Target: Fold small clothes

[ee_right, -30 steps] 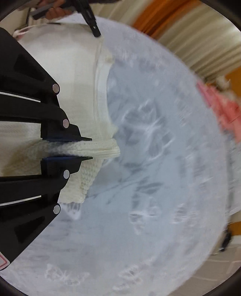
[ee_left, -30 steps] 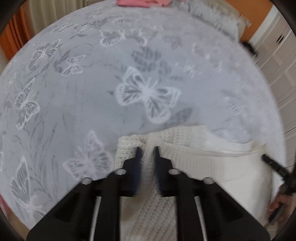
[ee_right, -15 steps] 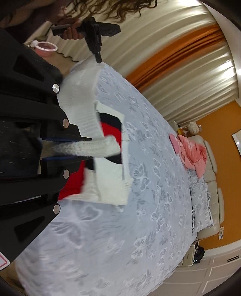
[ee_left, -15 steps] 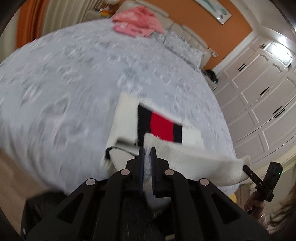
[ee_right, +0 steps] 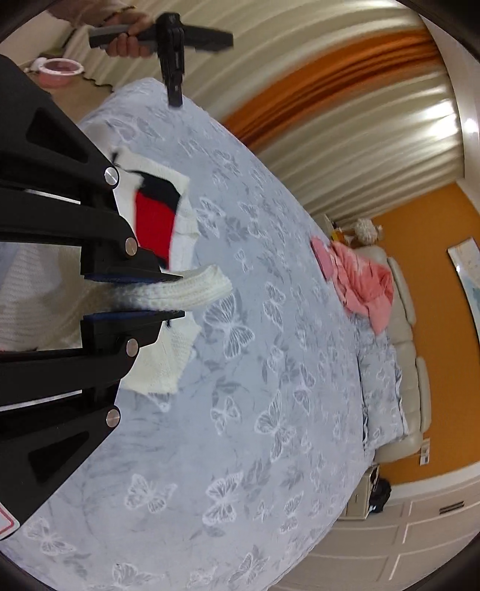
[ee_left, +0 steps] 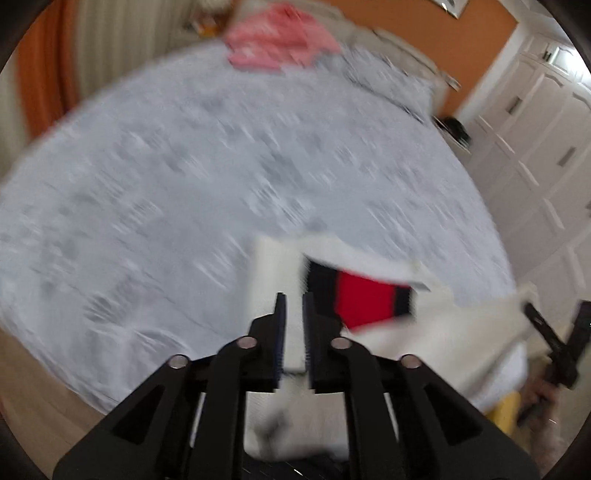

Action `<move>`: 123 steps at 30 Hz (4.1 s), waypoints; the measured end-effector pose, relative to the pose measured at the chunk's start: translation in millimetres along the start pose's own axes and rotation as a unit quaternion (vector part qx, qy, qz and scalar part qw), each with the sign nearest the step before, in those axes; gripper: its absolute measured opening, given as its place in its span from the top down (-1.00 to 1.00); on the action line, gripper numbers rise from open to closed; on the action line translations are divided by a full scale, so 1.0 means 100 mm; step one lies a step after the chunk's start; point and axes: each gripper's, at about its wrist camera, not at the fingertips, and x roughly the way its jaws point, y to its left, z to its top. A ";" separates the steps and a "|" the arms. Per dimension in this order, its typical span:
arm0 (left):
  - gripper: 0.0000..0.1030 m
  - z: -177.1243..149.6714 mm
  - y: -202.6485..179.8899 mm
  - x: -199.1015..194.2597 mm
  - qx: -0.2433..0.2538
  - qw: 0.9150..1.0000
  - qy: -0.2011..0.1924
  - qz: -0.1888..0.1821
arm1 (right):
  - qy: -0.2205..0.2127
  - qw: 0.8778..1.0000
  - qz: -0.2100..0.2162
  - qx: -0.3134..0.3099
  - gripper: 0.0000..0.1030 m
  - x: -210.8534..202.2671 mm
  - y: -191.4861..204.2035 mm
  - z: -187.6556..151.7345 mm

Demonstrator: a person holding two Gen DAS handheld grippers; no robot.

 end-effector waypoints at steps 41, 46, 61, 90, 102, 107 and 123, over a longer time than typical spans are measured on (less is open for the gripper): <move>0.99 -0.54 -0.60 1.56 0.150 0.968 0.182 -0.092 | 0.054 0.996 -0.015 0.063 0.75 0.10 -0.15 -0.43; 1.00 -0.44 -0.55 1.05 0.123 0.980 0.112 -0.110 | 0.042 0.997 -0.013 0.067 0.75 -0.03 -0.11 -0.45; 0.10 -0.45 -0.61 1.41 0.207 0.964 0.144 -0.088 | 0.054 0.996 -0.015 0.075 0.73 0.03 -0.13 -0.52; 0.97 0.21 -0.42 0.37 0.134 0.987 -0.016 -0.086 | 0.012 0.999 -0.009 0.041 0.73 0.20 -0.11 0.10; 0.95 0.45 0.21 1.37 0.026 0.999 0.010 0.033 | 0.079 0.987 -0.066 0.127 0.17 1.06 -0.71 -0.03; 0.53 0.03 0.16 1.00 0.034 0.999 0.019 -0.003 | 0.115 0.982 -0.099 0.109 -0.14 0.62 -0.58 -0.63; 0.28 -0.73 -0.11 0.75 0.044 0.998 0.042 0.017 | 0.172 0.961 -0.137 0.167 0.73 0.40 -0.75 -1.19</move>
